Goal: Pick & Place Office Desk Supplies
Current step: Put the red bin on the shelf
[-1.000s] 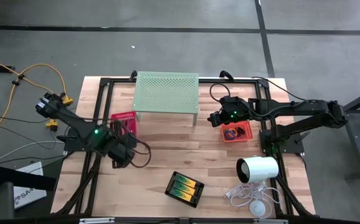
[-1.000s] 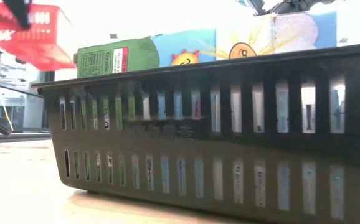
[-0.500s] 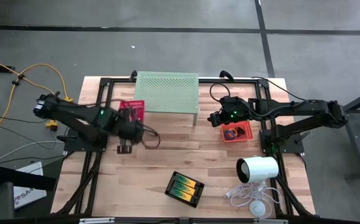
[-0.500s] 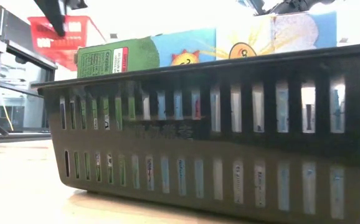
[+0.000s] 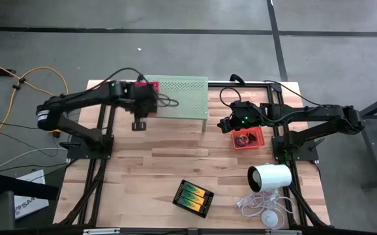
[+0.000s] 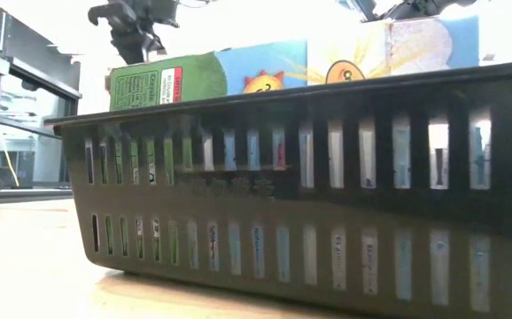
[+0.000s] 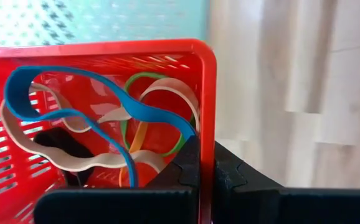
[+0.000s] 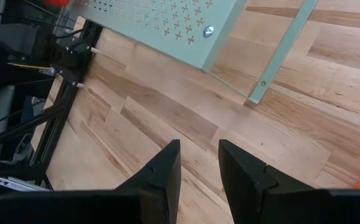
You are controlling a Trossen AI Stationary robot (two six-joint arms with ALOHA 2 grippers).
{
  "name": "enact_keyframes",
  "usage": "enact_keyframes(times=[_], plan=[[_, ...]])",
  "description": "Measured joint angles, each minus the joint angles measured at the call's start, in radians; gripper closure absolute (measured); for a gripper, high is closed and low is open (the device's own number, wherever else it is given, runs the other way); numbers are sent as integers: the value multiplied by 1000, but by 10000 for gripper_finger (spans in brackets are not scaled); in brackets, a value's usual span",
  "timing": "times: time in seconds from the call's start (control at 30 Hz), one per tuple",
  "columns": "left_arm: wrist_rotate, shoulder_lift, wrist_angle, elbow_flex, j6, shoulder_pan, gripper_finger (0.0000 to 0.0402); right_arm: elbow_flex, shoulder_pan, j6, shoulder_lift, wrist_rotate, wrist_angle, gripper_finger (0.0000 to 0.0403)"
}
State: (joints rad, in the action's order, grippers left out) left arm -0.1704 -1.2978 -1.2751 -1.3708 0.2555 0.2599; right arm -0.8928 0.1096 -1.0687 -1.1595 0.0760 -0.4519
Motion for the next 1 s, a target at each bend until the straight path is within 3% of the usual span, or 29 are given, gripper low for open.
enact_keyframes(times=[0.17, 0.33, 1.0], plan=[[75, -60, 60, 0, 135, 101, 401, 0, 0, 0, 0, 0, 0, 308], [87, -92, 62, 0, 127, 150, 401, 0, 0, 0, 0, 0, 0, 308], [86, -92, 64, 0, 122, 159, 401, 0, 0, 0, 0, 0, 0, 308]])
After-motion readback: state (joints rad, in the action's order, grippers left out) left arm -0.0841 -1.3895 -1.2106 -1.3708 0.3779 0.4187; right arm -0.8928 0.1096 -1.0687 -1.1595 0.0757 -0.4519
